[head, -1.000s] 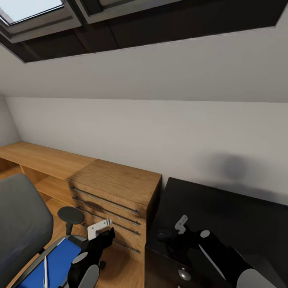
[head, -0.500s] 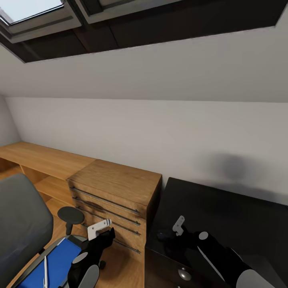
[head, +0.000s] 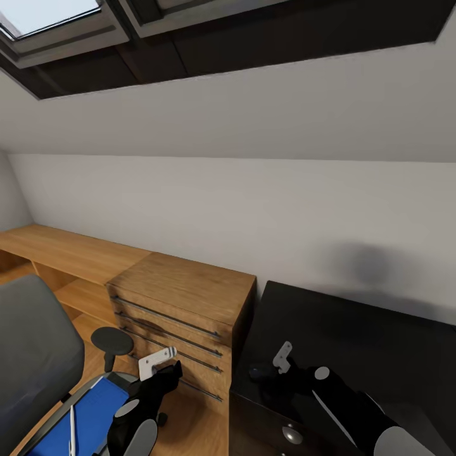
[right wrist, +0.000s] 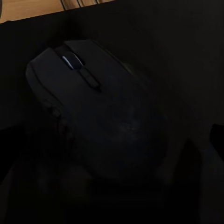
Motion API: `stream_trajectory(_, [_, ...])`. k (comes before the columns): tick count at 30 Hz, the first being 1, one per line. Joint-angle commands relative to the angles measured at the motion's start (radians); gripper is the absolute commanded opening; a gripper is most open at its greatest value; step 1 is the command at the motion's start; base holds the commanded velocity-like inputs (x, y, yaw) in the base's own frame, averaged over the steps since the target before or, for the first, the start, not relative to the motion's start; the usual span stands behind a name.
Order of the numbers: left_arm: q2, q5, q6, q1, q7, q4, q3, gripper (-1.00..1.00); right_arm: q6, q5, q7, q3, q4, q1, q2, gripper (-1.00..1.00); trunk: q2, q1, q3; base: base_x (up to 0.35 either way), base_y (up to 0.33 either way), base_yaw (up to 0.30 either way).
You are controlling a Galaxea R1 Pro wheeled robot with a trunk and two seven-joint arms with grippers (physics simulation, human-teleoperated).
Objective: In the bedroom, organize the workspace by keeping the computer under the desk, ensuring the monitor is on the desk, placing the keyboard on the desk next to the monitor, placing the mouse on the desk next to the keyboard, moving the folder from the swivel chair onto the desk next to the mouse, stacking the notebook on top of the folder with the pen on top of the notebook, and positioning the swivel chair next to the desk.
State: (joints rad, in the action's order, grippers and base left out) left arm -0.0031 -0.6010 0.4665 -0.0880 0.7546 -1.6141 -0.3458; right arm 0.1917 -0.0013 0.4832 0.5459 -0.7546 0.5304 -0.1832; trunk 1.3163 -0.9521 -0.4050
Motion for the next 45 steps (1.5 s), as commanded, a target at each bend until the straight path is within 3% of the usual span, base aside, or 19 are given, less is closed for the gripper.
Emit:
stream_trajectory(1, [0.000, -0.006, 0.003, -0.001, 0.008, -0.001, -0.001, 1.00, 0.006, 0.003, 0.002, 0.003, -0.002, 0.000, -0.001, 1.00, 0.001, 0.000, -0.001, 0.000, 0.000, 0.000])
stream_trajectory(43, [0.000, -0.008, 0.003, -0.001, 0.008, -0.001, -0.001, 1.00, 0.006, 0.004, 0.002, 0.005, -0.002, 0.000, -0.001, 1.00, 0.001, 0.000, -0.001, 0.020, 0.017, 0.000])
stream_trajectory(44, [0.000, -0.008, 0.003, -0.001, 0.008, -0.001, -0.001, 1.00, 0.006, 0.004, 0.002, 0.005, -0.002, 0.000, -0.001, -1.00, 0.001, 0.000, -0.001, 0.000, 0.000, 0.000])
stream_trajectory(45, [0.000, -0.008, 0.003, -0.001, 0.008, -0.001, -0.001, 1.00, 0.006, 0.004, 0.002, 0.005, -0.002, 0.000, -0.001, -1.00, 0.001, 0.000, -0.001, 0.000, 0.000, 0.000])
